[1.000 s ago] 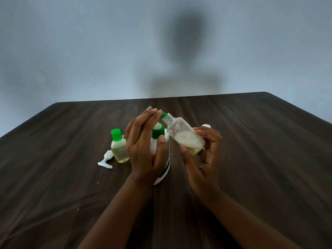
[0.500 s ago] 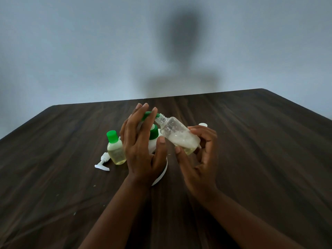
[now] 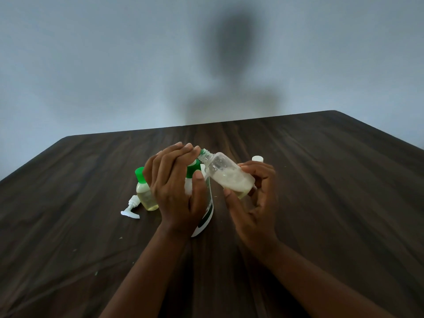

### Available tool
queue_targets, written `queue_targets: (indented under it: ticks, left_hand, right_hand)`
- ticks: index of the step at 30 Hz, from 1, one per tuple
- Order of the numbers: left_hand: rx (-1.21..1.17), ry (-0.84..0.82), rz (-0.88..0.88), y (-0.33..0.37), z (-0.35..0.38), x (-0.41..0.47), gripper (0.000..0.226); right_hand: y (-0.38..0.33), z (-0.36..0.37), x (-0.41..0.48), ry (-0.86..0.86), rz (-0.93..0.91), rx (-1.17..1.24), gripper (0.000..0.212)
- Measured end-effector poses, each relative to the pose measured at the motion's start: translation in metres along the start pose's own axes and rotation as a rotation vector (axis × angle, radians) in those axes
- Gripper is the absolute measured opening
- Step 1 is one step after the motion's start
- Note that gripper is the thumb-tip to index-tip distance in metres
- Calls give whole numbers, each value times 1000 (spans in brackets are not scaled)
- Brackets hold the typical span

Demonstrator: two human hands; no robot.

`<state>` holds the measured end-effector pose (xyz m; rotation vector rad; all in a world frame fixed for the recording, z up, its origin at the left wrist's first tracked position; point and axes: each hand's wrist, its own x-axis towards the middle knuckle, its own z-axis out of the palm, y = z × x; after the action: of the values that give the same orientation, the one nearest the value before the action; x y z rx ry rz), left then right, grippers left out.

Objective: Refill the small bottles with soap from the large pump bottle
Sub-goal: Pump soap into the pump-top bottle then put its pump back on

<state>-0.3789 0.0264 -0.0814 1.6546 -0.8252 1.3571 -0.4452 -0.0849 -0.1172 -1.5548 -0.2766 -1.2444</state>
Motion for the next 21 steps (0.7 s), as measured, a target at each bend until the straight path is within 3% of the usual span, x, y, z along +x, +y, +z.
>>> queue_targets:
  ticks: [9, 15, 18, 21]
  left_hand:
    - [-29, -47, -46, 10, -8, 8, 41]
    - [13, -13, -84, 2, -25, 35, 29]
    - [28, -154, -108, -3, -37, 62, 28]
    - [40, -370, -22, -6, -45, 79, 28]
  right_hand:
    - [0, 1, 0, 3, -22, 14, 40]
    - [-2, 1, 1, 1, -26, -7, 38]
    - [-1, 2, 1, 11, -19, -8, 38]
    - [-1, 3, 1, 7, -24, -36, 39]
